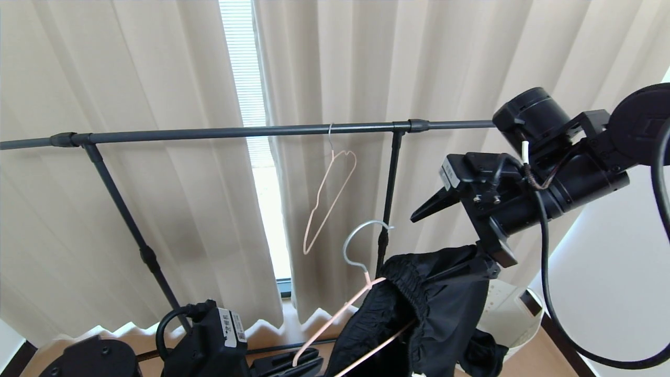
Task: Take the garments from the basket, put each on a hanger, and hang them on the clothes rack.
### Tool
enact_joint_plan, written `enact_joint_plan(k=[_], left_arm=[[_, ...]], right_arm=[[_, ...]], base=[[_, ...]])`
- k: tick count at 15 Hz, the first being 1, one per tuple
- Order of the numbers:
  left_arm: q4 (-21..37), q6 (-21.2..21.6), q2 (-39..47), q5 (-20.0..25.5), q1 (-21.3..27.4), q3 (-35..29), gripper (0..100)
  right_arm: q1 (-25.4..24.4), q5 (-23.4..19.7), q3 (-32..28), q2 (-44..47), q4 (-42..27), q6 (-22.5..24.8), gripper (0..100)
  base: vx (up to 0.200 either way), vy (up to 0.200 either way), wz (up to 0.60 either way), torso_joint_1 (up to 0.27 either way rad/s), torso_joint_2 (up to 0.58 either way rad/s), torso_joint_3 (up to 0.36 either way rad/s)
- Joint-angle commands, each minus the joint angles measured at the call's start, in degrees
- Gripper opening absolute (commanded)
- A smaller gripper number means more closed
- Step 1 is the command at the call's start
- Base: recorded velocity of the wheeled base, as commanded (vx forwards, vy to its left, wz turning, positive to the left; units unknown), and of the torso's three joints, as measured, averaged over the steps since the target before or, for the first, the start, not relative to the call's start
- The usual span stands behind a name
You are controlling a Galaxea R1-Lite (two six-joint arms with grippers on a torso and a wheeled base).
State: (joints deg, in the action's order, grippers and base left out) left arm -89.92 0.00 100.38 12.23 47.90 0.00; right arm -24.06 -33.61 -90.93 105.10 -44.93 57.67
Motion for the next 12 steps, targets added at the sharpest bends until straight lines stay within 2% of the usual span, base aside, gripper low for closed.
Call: enact_joint_plan(k=[1, 5, 12], left_arm=[[-0.08, 0.0, -0.09, -0.1, 0.09, 0.0, 0], [-0.08, -0.09, -0.09, -0.19, 0.0, 0.0, 0], [-0.08, -0.26, 0.43, -0.36, -0.44, 0.0, 0]], right_arm=[[-1.07, -0.05, -0.74, 2.83, -0.07, -0.02, 100], [-4.76, -0.05, -0.83, 4.15, -0.24, -0.28, 100], [-6.43, -0.14, 1.28, 3.89, -0.42, -0.37, 100]], base=[[0.0, 0.0, 0.0, 0.0, 0.0, 0.0], [0.0, 0.0, 0.0, 0.0, 0.0, 0.0], [0.0, 0.0, 0.0, 0.0, 0.0, 0.0]])
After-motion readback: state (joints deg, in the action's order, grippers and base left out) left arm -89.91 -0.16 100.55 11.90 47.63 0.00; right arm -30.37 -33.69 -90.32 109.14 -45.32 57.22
